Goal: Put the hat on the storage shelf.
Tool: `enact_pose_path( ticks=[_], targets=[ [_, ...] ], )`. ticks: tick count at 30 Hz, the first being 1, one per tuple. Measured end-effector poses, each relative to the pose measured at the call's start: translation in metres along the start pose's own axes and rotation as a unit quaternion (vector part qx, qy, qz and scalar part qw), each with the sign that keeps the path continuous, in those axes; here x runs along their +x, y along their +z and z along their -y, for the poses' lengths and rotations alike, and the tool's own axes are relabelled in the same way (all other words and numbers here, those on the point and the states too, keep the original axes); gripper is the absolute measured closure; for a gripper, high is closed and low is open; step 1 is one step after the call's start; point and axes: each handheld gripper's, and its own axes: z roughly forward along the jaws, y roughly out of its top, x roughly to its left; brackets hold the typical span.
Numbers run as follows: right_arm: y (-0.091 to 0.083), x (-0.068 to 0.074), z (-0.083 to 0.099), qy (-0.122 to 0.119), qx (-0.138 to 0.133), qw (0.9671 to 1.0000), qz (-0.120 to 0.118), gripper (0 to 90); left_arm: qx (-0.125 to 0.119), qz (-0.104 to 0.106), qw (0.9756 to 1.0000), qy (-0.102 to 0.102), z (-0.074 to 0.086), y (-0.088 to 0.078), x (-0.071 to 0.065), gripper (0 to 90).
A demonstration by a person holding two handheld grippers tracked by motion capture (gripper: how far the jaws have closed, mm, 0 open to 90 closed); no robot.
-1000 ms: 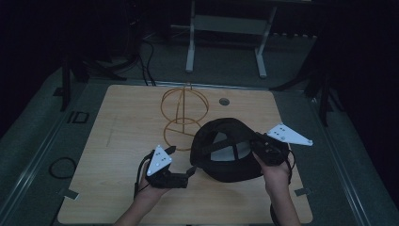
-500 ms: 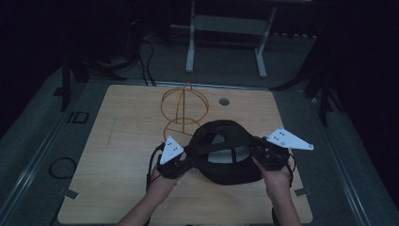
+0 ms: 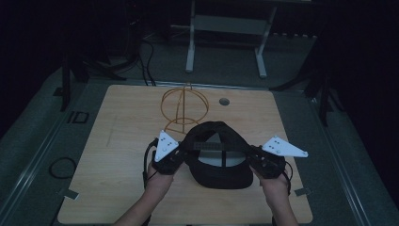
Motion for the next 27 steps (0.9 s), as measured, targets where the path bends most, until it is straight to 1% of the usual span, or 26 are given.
enact_pose_path(
  ticks=[1, 5, 8, 9, 10, 11, 13, 14, 15, 16, 17, 19, 20, 21, 22, 24, 27],
  targets=[
    [0.0, 0.0, 0.003, 0.003, 0.002, 1.0, -0.003, 88.7, -0.001, 0.0, 1.0, 0.001, -0.002, -0.001, 0.0, 88.4],
    [-0.001, 0.0, 0.014, 0.001, 0.011, 0.9999, 0.002, 88.7, -0.009, -0.006, 0.9999, 0.009, -0.009, -0.005, -0.002, 88.4],
    [-0.001, 0.0, 0.02, 0.005, 0.016, 0.9999, 0.0, 88.7, -0.006, -0.006, 0.9999, 0.015, -0.012, -0.005, -0.005, 88.5],
    [-0.002, 0.0, 0.02, 0.01, 0.013, 0.9999, -0.003, 88.7, -0.007, -0.006, 0.9998, 0.02, -0.013, -0.005, -0.006, 88.5],
    [-0.003, 0.0, 0.02, 0.013, 0.011, 0.9998, -0.009, 88.7, -0.006, -0.006, 0.9998, 0.02, -0.013, -0.005, -0.006, 88.5],
    [-0.004, 0.0, 0.02, 0.016, 0.009, 0.9998, -0.01, 88.6, -0.004, -0.004, 0.9998, 0.02, -0.014, -0.005, -0.006, 88.5],
    [-0.007, 0.001, 0.019, 0.014, 0.005, 0.9998, -0.016, 88.0, -0.008, 0.001, 0.9998, 0.016, -0.017, -0.006, -0.006, 88.5],
    [-0.008, 0.002, 0.018, 0.015, 0.002, 0.9997, -0.017, 86.3, -0.008, 0.002, 0.9998, 0.017, -0.019, -0.007, -0.007, 88.5],
    [-0.009, 0.002, 0.018, 0.017, 0.0, 0.9996, -0.021, 82.7, -0.012, 0.005, 0.9998, 0.018, -0.021, -0.008, -0.008, 88.5],
    [-0.011, 0.002, 0.018, 0.023, -0.005, 0.9991, -0.034, 78.2, -0.013, 0.007, 0.9997, 0.019, -0.022, -0.009, -0.008, 88.5],
    [-0.013, 0.002, 0.018, 0.025, -0.005, 0.9989, -0.038, 77.9, -0.014, 0.011, 0.9996, 0.02, -0.024, -0.009, -0.01, 88.5],
    [-0.015, 0.003, 0.019, 0.021, -0.002, 0.9992, -0.034, 73.9, -0.015, 0.017, 0.9995, 0.023, -0.028, -0.01, -0.013, 88.6],
    [-0.016, 0.004, 0.019, 0.021, -0.002, 0.999, -0.039, 72.2, -0.015, 0.017, 0.9994, 0.026, -0.029, -0.01, -0.014, 88.6],
    [-0.017, 0.004, 0.021, 0.021, -0.002, 0.999, -0.04, 69.2, -0.017, 0.018, 0.9993, 0.027, -0.03, -0.01, -0.016, 88.6],
    [-0.017, 0.006, 0.022, 0.018, 0.0, 0.999, -0.042, 63.1, -0.016, 0.023, 0.9993, 0.027, -0.032, -0.01, -0.016, 88.6],
    [-0.017, 0.009, 0.024, 0.011, 0.007, 0.9986, -0.051, 56.2, -0.02, 0.023, 0.9992, 0.027, -0.033, -0.011, -0.018, 88.6],
    [-0.017, 0.011, 0.028, 0.0, 0.017, 0.9976, -0.067, 50.9, -0.024, 0.025, 0.9989, 0.033, -0.036, -0.014, -0.019, 88.6]
  ],
)
